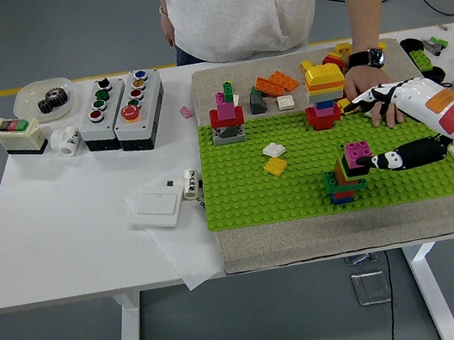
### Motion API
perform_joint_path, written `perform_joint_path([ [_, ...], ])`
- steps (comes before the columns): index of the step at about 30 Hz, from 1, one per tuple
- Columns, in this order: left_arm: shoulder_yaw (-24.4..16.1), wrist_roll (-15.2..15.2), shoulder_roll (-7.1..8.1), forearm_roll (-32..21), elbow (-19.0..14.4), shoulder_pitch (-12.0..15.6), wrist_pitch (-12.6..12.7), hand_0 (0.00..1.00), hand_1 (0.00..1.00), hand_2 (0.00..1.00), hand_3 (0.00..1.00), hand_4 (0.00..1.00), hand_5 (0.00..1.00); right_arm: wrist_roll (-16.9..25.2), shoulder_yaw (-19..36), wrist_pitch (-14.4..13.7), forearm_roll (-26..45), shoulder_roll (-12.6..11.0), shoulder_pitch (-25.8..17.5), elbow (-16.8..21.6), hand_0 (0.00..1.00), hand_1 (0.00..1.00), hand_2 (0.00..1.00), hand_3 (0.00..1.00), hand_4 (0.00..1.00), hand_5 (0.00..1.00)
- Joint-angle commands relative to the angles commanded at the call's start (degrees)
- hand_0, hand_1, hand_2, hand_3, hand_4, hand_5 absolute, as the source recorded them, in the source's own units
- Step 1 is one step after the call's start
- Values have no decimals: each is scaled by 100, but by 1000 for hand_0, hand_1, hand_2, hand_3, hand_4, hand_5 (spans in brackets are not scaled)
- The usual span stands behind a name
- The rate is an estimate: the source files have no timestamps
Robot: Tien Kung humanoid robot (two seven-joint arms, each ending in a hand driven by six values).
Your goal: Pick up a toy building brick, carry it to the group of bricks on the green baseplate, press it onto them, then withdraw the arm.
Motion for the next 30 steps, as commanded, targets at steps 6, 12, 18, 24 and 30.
perform_joint_path([
  [6, 23, -8, 9, -27, 1, -13, 7, 493, 570, 643, 602, 638, 720, 108, 202, -215, -251, 21, -256, 306, 642, 675, 737, 622, 847, 500],
  [12, 48, -17, 10, -65, -3, -28, 14, 493, 568, 643, 602, 639, 718, 227, 292, -289, -542, 10, -383, 411, 657, 674, 713, 569, 812, 500],
  [18, 51, -15, 11, -72, -4, -36, 13, 492, 566, 643, 603, 637, 715, 265, 317, -276, -760, 1, -429, 428, 661, 661, 705, 559, 809, 486],
  [24, 51, -12, 13, -68, -5, -41, 10, 494, 566, 642, 602, 640, 717, 272, 236, -239, -896, 10, -441, 426, 634, 625, 667, 558, 809, 483],
  [30, 56, -12, 16, -68, -7, -54, 11, 493, 566, 641, 603, 639, 716, 289, 210, -270, -889, 11, -417, 428, 610, 600, 632, 553, 801, 503],
])
